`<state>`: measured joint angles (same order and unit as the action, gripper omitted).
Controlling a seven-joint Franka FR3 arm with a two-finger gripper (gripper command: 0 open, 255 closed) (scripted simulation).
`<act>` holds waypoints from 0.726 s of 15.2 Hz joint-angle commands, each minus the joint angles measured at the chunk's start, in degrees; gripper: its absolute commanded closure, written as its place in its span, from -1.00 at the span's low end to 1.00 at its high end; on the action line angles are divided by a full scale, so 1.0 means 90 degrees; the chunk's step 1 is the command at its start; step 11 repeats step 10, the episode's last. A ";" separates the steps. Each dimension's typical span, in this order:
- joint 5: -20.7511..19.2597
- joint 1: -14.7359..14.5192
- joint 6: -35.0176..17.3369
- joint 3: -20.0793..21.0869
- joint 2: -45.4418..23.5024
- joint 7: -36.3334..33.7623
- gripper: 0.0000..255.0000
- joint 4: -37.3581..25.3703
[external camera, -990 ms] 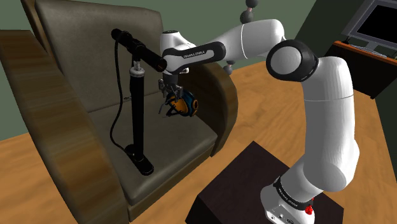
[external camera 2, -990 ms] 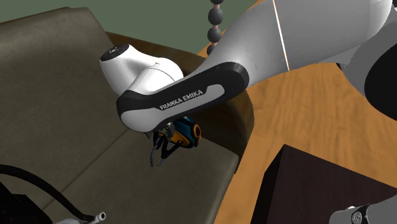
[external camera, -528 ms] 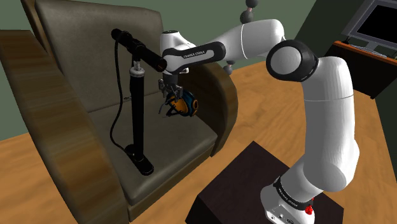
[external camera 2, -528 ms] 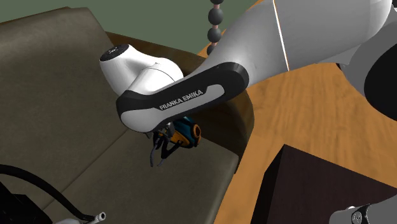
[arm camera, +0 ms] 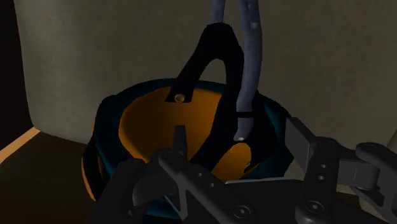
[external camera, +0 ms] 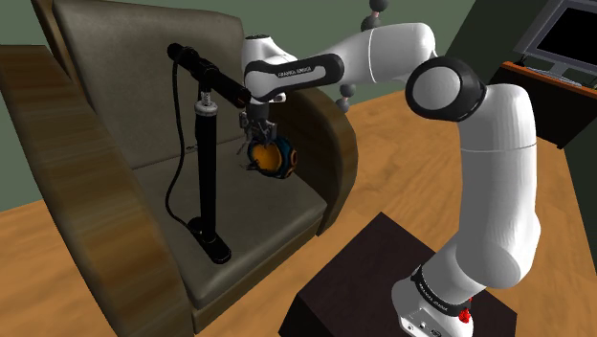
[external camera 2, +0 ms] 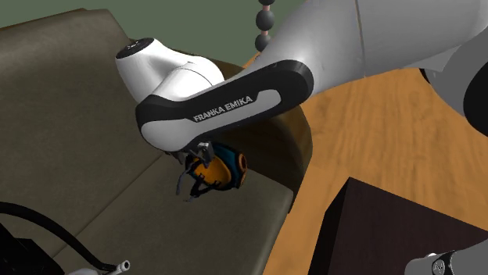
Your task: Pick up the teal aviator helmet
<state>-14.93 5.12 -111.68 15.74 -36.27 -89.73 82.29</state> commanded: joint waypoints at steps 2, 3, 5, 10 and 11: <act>0.0038 0.0000 0.0222 0.0024 0.0105 0.0038 1.00 -0.0131; 0.0049 0.0000 0.0289 0.0029 0.0134 0.0049 1.00 -0.0171; 0.0069 -0.0001 0.0427 0.0040 0.0190 0.0071 1.00 -0.0256; 0.0099 -0.0006 0.0648 0.0055 0.0267 0.0105 1.00 -0.0406; 0.0099 -0.0006 0.0648 0.0055 0.0267 0.0105 1.00 -0.0406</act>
